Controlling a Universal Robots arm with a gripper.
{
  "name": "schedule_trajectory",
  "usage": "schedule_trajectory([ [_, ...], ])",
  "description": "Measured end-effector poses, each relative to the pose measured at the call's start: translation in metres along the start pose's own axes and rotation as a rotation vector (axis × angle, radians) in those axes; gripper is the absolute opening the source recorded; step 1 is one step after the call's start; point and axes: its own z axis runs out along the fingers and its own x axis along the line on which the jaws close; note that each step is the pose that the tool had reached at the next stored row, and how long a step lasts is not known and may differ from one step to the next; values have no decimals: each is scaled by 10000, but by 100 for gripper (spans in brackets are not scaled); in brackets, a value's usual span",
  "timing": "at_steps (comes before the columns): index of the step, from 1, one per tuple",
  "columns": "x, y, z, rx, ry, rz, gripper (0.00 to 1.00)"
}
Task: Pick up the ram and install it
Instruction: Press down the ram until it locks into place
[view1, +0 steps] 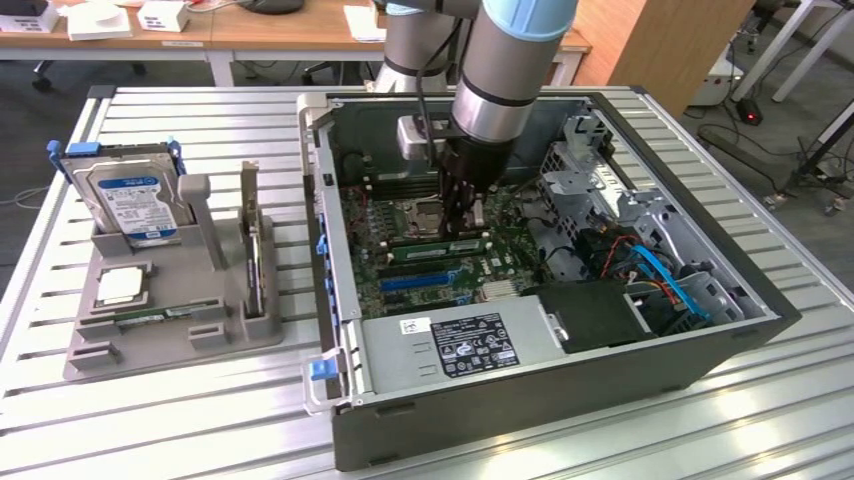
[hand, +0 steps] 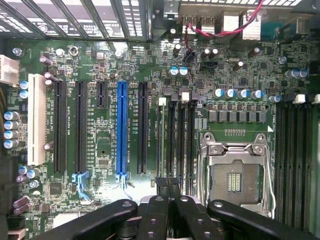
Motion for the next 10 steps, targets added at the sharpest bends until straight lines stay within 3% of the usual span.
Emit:
schedule_trajectory([
  [10, -5, 8, -153, -1, 0, 0, 9],
])
